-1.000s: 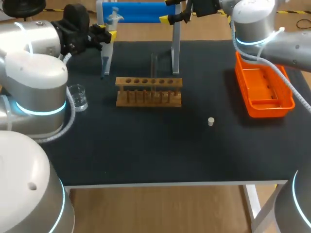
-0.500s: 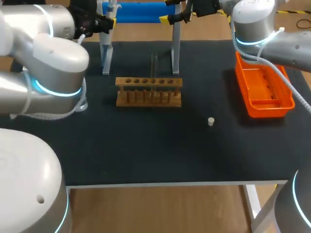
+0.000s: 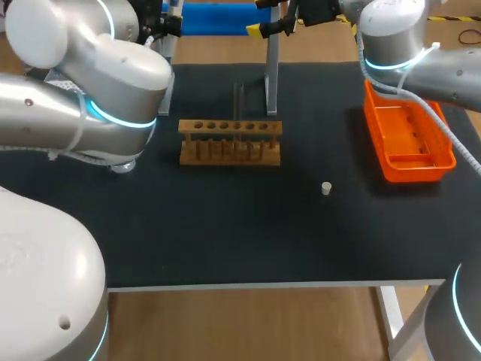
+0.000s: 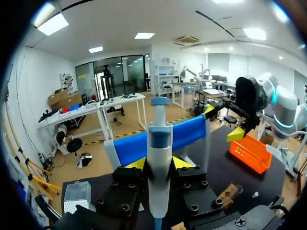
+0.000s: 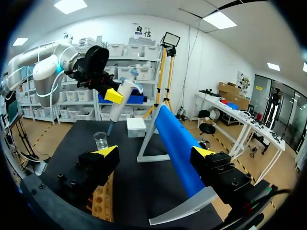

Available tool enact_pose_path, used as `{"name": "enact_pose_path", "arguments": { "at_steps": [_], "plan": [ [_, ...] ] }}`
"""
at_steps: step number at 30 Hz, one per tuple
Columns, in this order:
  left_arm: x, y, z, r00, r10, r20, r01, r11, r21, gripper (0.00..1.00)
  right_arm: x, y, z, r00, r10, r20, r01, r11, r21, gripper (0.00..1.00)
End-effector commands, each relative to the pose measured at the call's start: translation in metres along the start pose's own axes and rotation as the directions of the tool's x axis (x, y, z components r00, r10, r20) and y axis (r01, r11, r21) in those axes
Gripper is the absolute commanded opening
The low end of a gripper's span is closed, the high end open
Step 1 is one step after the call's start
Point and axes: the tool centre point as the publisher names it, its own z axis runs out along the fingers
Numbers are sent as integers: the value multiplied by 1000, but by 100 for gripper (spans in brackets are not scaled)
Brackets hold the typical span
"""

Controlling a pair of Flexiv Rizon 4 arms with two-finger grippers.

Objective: Invert the test tube, pick up the pipette, mount the tip to pipette, aspirate from beaker and dispense into the tube, eject the tip, return the pipette, and cap with the stopper.

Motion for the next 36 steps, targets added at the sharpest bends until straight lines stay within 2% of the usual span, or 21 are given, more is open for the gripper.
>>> {"name": "enact_pose_path", "arguments": {
  "at_steps": [1, 17, 36],
  "plan": [
    [1, -4, 16, 999, 2, 54, 0, 999, -39, 0, -1, 0, -1, 1000, 1, -4, -1, 1000, 3, 100],
    [-27, 3, 41, 986, -56, 159, 72, 993, -96, 0, -1, 0, -1, 1000, 1, -4, -1, 1000, 3, 100],
    [-43, -1, 70, 975, -62, 215, 96, 984, -153, 0, -1, 0, -1, 1000, 1, -4, -1, 1000, 3, 100]
  ]
}}
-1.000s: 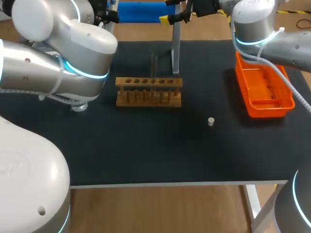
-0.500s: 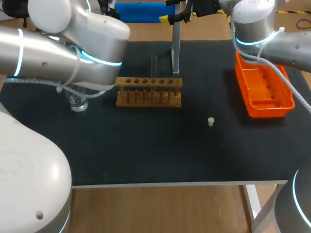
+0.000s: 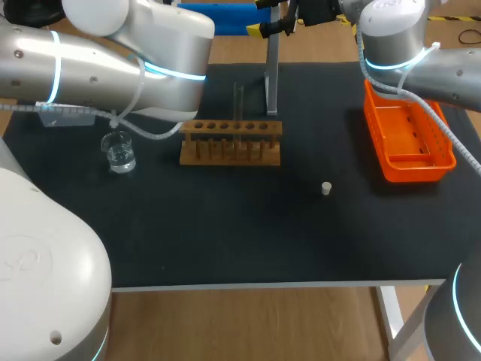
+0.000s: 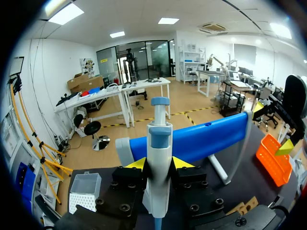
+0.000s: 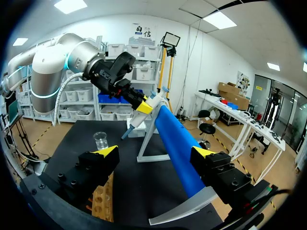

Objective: Invert the test tube, pick up the pipette, mount the tip to pipette, aspirate from beaker and dispense into the tube, eject the tip, return the pipette, and cap with the stopper.

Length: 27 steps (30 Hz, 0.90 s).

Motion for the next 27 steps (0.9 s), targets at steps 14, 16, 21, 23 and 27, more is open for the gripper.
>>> {"name": "enact_pose_path", "arguments": {
  "at_steps": [14, 16, 21, 23, 27],
  "plan": [
    [-1, -5, 18, 1000, 5, 23, -3, 998, -68, 0, -1, 0, -1, 1000, 1, -4, -1, 1000, 3, 100],
    [-1, -4, 19, 1000, 4, 24, -2, 997, -72, 0, -1, 0, -1, 1000, 1, -4, -1, 1000, 3, 100],
    [-1, -2, 23, 1000, 6, 25, -4, 996, -84, 0, -1, 0, -1, 1000, 1, -4, -1, 1000, 3, 100],
    [-1, 0, 24, 1000, 7, 25, -4, 996, -88, 0, -1, 0, -1, 1000, 1, -4, -1, 1000, 3, 100],
    [0, 4, 27, 1000, 6, 23, -4, 995, -101, 0, -1, 0, -1, 1000, 1, -4, -1, 1000, 3, 100]
  ]
}}
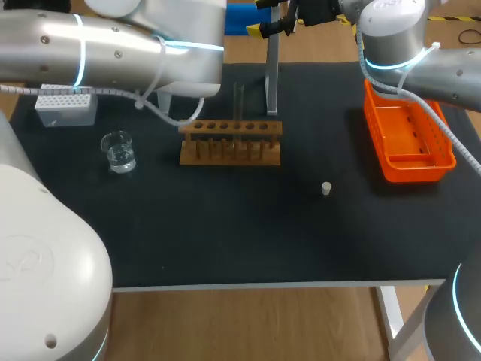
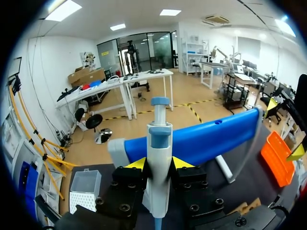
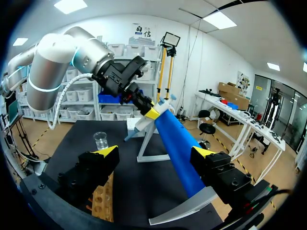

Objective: Invert the test tube, pick up the pipette, mount the tip to pipette, aspirate from beaker and dispense into the tube, eject the tip, return the pipette, and cap with the stopper.

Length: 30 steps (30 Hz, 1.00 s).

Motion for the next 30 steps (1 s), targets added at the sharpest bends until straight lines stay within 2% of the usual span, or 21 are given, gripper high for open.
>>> {"name": "enact_pose_path", "arguments": {
  "at_steps": [1, 7, 8, 9, 10, 16, 22, 27, 30],
  "plan": [
    [2, 0, 4, 1000, 1, 2, -1, 1000, -20, 0, -1, 0, -1, 1000, 1, -4, -1, 1000, 3, 100],
    [2, 5, 5, 1000, -12, 16, 13, 999, -43, 0, -1, 0, -1, 1000, 1, -4, -1, 1000, 3, 100],
    [2, 5, 5, 1000, -13, 18, 14, 999, -43, 20, -1, 0, -1, 1000, 1, -4, -1, 1000, 3, 100],
    [2, 6, 4, 1000, -14, 20, 15, 999, -44, 68, -1, 0, -1, 1000, 1, -4, -1, 1000, 3, 100],
    [2, 6, 2, 999, -21, 29, 22, 999, -44, 100, -1, 0, -1, 1000, 1, -4, -1, 1000, 3, 100],
    [4, 6, -13, 998, -41, 43, 42, 999, -25, 100, -1, 0, -1, 1000, 1, -4, -1, 1000, 3, 100],
    [16, 6, -48, 999, -27, 31, 27, 1000, 7, 100, -1, 0, -1, 1000, 1, -4, -1, 1000, 3, 100],
    [34, 11, -87, 1000, -16, -23, 18, 997, 72, 100, -1, 0, -1, 1000, 1, -4, -1, 1000, 3, 100],
    [50, 19, -107, 995, 25, -96, -13, 993, 117, 100, -1, 0, -1, 1000, 1, -4, -1, 1000, 3, 100]
  ]
}}
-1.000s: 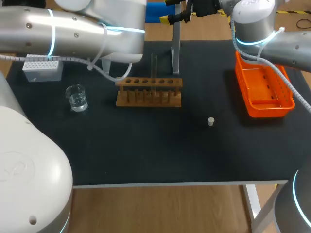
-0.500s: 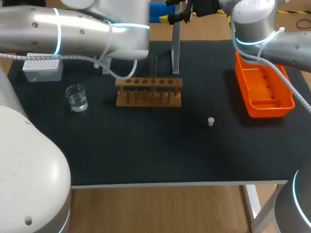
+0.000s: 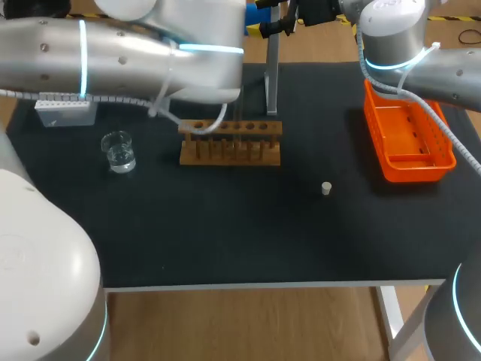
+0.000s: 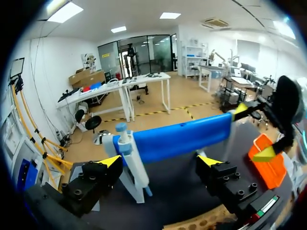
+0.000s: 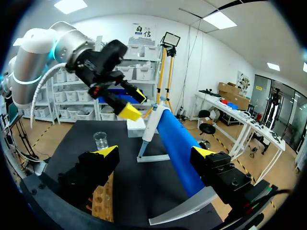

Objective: Invert the test tube, pick up the pipette, mount the tip to pipette, aspirate from beaker and dispense into the tube, eject the tip, return the pipette, and cap with the stopper.

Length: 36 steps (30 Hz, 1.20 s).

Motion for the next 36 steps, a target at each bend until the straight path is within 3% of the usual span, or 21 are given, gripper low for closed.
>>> {"name": "enact_pose_path", "arguments": {
  "at_steps": [1, 7, 10, 12, 16, 19, 25, 29, 36],
  "plan": [
    [9, 23, -53, 992, 51, -112, -39, 994, 102, 100, -1, 0, -1, 1000, 1, -4, -1, 1000, 3, 100],
    [33, 36, -85, 937, 176, -303, -105, 966, 235, 100, -1, 0, -1, 1000, 1, -4, -1, 1000, 3, 100],
    [41, 40, -95, 880, 253, -402, -131, 943, 307, 100, -1, 0, -1, 1000, 1, -4, -1, 1000, 3, 100],
    [49, 43, -101, 823, 318, -471, -143, 918, 371, 100, -1, 0, -1, 1000, 1, -4, -1, 1000, 3, 100],
    [58, 46, -104, 748, 383, -542, -151, 894, 423, 100, -1, 0, -1, 1000, 1, -4, -1, 1000, 3, 100],
    [66, 49, -103, 688, 427, -587, -163, 879, 449, 100, -1, 0, -1, 1000, 1, -4, -1, 1000, 3, 100],
    [79, 61, -93, 595, 484, -642, -208, 864, 458, 100, -1, 0, -1, 1000, 1, -4, -1, 1000, 3, 100],
    [85, 69, -84, 561, 501, -659, -232, 859, 456, 100, -1, 0, -1, 1000, 1, -4, -1, 1000, 3, 100],
    [90, 85, -64, 537, 498, -681, -241, 864, 442, 100, -1, 0, -1, 1000, 1, -4, -1, 1000, 3, 100]
  ]
}}
